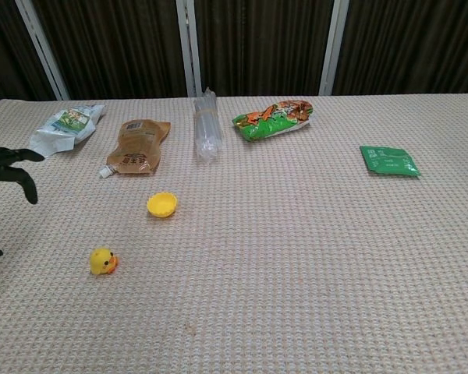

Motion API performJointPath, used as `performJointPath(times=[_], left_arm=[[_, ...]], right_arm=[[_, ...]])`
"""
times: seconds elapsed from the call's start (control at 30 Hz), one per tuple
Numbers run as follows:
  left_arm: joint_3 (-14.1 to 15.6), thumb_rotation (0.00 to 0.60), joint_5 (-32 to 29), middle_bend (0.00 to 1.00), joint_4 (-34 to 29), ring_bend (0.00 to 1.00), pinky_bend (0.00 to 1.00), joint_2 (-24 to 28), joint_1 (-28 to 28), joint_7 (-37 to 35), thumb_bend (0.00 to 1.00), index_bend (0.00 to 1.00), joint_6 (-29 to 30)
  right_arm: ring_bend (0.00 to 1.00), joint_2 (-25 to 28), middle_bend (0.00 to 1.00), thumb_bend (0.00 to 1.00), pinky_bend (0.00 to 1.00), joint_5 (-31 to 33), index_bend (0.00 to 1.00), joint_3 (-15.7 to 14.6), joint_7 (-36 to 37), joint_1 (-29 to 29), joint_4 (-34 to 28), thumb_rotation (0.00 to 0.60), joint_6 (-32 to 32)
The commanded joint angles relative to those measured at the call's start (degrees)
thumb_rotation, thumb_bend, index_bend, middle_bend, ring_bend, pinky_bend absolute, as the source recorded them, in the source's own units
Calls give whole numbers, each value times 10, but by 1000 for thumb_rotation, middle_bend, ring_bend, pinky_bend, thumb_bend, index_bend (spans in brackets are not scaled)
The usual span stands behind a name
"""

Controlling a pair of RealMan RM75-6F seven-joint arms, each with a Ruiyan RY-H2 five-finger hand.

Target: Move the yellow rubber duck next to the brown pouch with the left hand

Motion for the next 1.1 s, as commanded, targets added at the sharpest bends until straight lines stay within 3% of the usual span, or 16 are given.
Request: performJointPath(times=[0.03,0.57,1.1], left_arm=[[-12,600,-50,0,10,0,0,-48,-34,48,161,320,-18],[-6,600,-141,0,35,0,0,-142,-83,125,167,353,-3],[9,600,-161,0,47,0,0,-168,-104,128,317,488,12]], right_arm=[[0,0,0,2,0,2,10,1,2,2,1,600,-3],[0,2,0,2,0,1,13,4,18,3,-2,600,-2],[0,2,0,3,0,-1,13,5,28,2,0,600,2]])
